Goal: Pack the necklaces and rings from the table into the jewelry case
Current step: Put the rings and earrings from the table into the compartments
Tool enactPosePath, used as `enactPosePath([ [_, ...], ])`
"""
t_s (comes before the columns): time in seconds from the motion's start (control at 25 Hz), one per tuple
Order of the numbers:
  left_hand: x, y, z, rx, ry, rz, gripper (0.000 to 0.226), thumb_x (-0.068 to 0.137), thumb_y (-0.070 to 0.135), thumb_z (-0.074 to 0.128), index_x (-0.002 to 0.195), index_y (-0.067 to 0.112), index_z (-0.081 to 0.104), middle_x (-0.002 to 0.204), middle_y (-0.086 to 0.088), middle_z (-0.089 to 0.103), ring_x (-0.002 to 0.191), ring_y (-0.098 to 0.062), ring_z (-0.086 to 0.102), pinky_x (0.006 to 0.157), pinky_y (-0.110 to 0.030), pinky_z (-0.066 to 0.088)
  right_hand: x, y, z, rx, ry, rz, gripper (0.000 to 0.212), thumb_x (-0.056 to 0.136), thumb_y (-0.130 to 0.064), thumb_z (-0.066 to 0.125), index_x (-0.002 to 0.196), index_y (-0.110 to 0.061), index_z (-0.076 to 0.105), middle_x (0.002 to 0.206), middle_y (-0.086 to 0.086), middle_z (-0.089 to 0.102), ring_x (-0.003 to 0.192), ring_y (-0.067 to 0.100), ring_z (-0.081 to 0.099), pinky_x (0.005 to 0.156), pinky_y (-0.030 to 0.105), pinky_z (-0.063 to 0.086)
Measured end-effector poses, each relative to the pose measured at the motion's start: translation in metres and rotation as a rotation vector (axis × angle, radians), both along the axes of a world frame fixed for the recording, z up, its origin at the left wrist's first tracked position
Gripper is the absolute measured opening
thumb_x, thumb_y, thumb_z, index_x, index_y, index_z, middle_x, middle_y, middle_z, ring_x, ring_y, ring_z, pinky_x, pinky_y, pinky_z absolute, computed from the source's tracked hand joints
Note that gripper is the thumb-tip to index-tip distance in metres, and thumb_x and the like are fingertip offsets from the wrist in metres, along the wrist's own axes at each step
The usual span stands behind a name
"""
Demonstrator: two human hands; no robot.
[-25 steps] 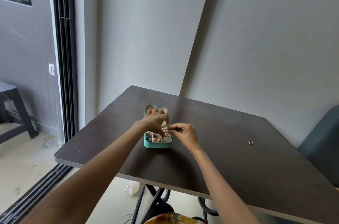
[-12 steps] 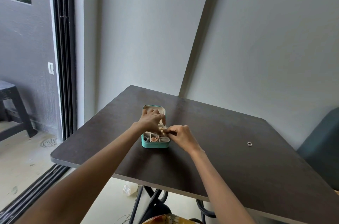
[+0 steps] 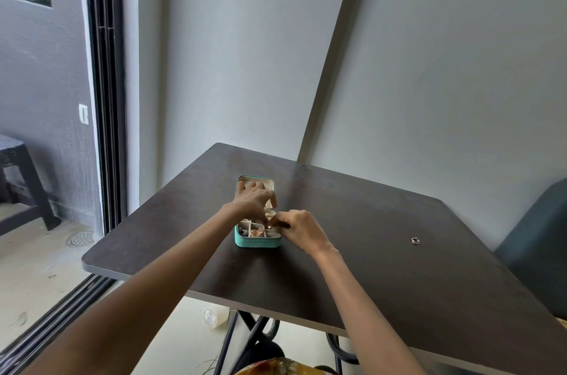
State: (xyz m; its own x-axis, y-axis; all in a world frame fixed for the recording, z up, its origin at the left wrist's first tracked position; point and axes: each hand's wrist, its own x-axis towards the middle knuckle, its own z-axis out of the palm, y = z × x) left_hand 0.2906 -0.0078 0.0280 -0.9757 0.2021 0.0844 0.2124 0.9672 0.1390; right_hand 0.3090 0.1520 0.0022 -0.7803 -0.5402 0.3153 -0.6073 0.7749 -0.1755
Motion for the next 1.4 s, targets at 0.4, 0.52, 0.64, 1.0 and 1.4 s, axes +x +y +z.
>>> enactPosePath([
  [0.4, 0.002, -0.004, -0.002, 0.032, 0.005, 0.016, 0.047, 0.076, 0.038, 0.071, 0.12, 0.035, 0.054, 0.128, -0.002, 0.044, 0.127, -0.021, 0.032, 0.104, -0.04, 0.019, 0.011, 0.001, -0.007, -0.075, 0.162, 0.056, 0.022, 0.085, -0.003, 0.058, 0.105, -0.01, 0.064, 0.104, 0.005, 0.061, 0.087, 0.021, 0.063, 0.076, 0.03, 0.055],
  [0.52, 0.001, -0.004, -0.002, 0.033, 0.001, 0.011, 0.048, 0.076, 0.038, 0.072, 0.12, 0.035, 0.054, 0.126, -0.002, 0.044, 0.126, -0.021, 0.032, 0.103, -0.039, 0.02, 0.013, 0.009, -0.017, -0.027, 0.272, 0.024, 0.015, 0.082, -0.003, 0.064, 0.094, -0.009, 0.07, 0.095, 0.003, 0.061, 0.082, 0.018, 0.061, 0.067, 0.03, 0.058],
  [0.64, 0.0, -0.005, -0.002, 0.025, 0.001, 0.011, 0.048, 0.076, 0.038, 0.071, 0.12, 0.034, 0.054, 0.127, -0.002, 0.044, 0.126, -0.021, 0.032, 0.103, -0.039, 0.02, 0.014, 0.01, -0.021, -0.051, 0.3, 0.006, 0.016, 0.088, -0.012, 0.057, 0.098, -0.013, 0.069, 0.093, 0.0, 0.061, 0.081, 0.015, 0.059, 0.063, 0.028, 0.058],
  [1.0, -0.002, -0.004, -0.003, 0.023, -0.002, 0.018, 0.045, 0.077, 0.041, 0.069, 0.119, 0.035, 0.055, 0.126, -0.002, 0.045, 0.126, -0.021, 0.032, 0.102, -0.038, 0.02, 0.005, -0.008, 0.002, 0.025, 0.066, 0.016, 0.021, 0.087, -0.016, 0.06, 0.107, -0.014, 0.066, 0.091, 0.014, 0.064, 0.084, 0.03, 0.062, 0.076, 0.039, 0.052],
  [1.4, -0.001, -0.006, -0.005, 0.045, -0.02, 0.026, 0.047, 0.075, 0.044, 0.071, 0.119, 0.035, 0.055, 0.127, -0.003, 0.045, 0.128, -0.021, 0.031, 0.102, -0.04, 0.02, 0.0, -0.005, -0.001, 0.023, 0.008, 0.044, 0.023, 0.087, -0.011, 0.057, 0.103, -0.016, 0.073, 0.094, 0.013, 0.069, 0.089, 0.027, 0.063, 0.08, 0.034, 0.049],
])
